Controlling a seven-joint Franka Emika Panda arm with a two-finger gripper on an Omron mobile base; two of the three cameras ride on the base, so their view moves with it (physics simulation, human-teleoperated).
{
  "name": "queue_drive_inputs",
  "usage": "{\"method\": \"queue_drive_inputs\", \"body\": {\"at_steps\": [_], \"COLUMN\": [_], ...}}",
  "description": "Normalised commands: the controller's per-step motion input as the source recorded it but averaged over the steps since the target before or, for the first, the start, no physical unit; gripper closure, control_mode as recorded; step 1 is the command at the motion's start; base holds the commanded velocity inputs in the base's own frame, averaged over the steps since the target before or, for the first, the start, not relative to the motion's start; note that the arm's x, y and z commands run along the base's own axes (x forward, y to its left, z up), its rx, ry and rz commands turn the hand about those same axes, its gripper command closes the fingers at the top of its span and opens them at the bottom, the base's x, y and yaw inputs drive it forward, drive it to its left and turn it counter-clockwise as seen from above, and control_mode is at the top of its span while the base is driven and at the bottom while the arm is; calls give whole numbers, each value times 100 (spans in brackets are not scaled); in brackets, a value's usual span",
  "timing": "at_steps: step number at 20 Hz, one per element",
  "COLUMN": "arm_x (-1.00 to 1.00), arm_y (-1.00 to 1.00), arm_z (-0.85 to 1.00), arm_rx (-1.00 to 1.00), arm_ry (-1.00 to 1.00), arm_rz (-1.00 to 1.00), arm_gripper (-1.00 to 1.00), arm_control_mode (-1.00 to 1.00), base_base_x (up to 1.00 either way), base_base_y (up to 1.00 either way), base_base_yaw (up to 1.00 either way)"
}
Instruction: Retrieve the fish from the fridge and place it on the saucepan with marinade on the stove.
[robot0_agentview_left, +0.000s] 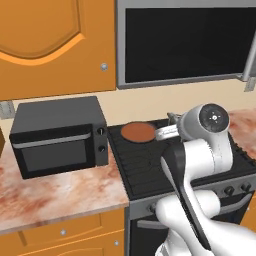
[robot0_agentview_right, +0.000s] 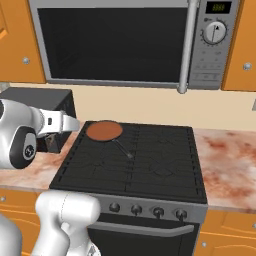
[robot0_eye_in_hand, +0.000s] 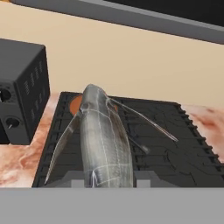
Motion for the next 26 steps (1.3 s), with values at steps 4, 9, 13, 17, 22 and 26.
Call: {"method": "queue_drive_inputs", "body": {"at_steps": [4,9,13,17,22,26], "arm_x": [0,38,36,40,30,26], "arm_y": [0,0,-11,-3,-4,-1], "arm_z": [0,-21,-16,-22,-36,-46], "arm_rx": [0,0,0,0,0,0], "arm_ry": [0,11,7,4,0,0], "arm_rz": [0,3,2,2,3,4], "arm_gripper": [100,100,100,100,100,100], "arm_control_mode": [100,-100,-100,-100,-100,-100], "base_base_x": [38,0,0,0,0,0], "base_base_y": [0,0,0,0,0,0], "base_base_yaw": [2,0,0,0,0,0]}}
